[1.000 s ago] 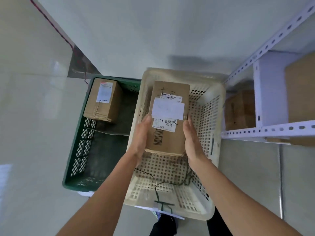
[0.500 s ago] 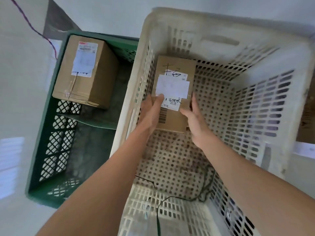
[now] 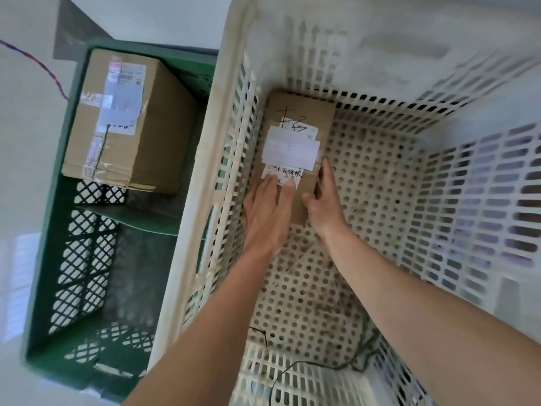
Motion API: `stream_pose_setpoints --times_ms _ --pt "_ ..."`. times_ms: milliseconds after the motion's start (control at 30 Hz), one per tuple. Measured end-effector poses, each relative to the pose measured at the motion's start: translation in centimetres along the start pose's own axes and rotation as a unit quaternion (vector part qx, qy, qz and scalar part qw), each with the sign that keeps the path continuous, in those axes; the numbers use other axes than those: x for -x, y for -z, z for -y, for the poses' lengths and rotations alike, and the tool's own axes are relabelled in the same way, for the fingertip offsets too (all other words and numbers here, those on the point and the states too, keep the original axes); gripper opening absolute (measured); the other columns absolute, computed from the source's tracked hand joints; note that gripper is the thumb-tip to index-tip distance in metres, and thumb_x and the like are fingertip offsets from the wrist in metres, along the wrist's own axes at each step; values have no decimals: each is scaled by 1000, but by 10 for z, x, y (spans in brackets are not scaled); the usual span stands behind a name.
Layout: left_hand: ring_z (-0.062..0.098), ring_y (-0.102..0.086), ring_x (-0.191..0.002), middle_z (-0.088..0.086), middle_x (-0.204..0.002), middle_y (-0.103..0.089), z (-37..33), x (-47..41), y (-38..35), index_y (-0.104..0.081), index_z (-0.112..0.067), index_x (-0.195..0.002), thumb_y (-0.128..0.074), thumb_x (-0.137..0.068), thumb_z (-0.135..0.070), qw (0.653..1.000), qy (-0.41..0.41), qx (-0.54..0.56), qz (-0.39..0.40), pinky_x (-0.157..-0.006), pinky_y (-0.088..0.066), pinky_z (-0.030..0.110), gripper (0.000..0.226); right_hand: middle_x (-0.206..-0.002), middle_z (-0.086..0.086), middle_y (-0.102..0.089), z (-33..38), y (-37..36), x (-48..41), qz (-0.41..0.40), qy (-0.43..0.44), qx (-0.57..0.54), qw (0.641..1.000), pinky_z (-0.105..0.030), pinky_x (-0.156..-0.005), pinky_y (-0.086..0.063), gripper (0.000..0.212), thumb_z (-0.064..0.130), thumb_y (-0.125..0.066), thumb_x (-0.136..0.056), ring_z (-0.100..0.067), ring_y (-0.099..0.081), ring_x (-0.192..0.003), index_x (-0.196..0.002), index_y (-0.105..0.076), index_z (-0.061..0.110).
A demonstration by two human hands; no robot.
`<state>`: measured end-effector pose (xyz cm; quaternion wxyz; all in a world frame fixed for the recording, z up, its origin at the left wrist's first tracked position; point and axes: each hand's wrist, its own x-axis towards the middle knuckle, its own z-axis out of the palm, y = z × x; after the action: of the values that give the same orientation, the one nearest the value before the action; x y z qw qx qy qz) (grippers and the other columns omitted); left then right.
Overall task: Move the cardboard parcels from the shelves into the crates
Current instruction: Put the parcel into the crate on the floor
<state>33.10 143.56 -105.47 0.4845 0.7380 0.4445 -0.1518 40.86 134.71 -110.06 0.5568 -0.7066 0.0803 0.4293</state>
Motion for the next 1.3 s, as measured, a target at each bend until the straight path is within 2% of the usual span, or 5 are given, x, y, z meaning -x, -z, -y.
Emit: stream_pose_setpoints --times_ms 200,567,833,1067,1300 --pt "8 4 -166 -15 -181 -11 7 -2 -6 -23 -31 -172 -16 -113 -61 999 1 -54 6 -133 2 46 67 -178 7 -18 -1 5 -2 16 4 13 1000 -25 -118 -37 86 -6 -48 -108 0 -28 -150 -169 -9 40" --pt "19 -19 -166 4 -178 -28 -74 49 36 -46 -25 -160 -22 -117 -52 997 -2 64 37 -134 -11 42 56 -178 14 -10 91 44 69 -12 43 -55 997 -47 -133 -14 61 36 -41 -115 -10 -15 -163 -169 -12 41" --pt "4 -20 -162 -17 -178 -23 -205 193 133 -26 -40 -171 -25 -90 -88 964 -77 233 102 -133 -17 42 94 -176 19 -19 217 59 225 -51 147 -127 980 -37 -130 -19 75 64 -44 -99 -3 -21 -160 -167 -21 41" --pt "-3 -18 -162 -21 -177 -23 -308 359 203 -30 -41 -170 -23 -92 -86 949 -187 214 136 -136 -17 48 90 -171 22 -29 321 71 394 -68 212 -179 958 -39 -133 -20 50 44 -28 -115 1 -28 -157 -165 -26 42" --pt "-1 -20 -162 -21 -176 -28 -362 502 231 -38 -47 -165 -22 -102 -82 935 -226 223 156 -136 -16 50 74 -164 35 -35 386 93 556 -58 283 -180 940 -32 -128 -27 62 76 -43 -94 10 -33 -152 -153 -38 57"
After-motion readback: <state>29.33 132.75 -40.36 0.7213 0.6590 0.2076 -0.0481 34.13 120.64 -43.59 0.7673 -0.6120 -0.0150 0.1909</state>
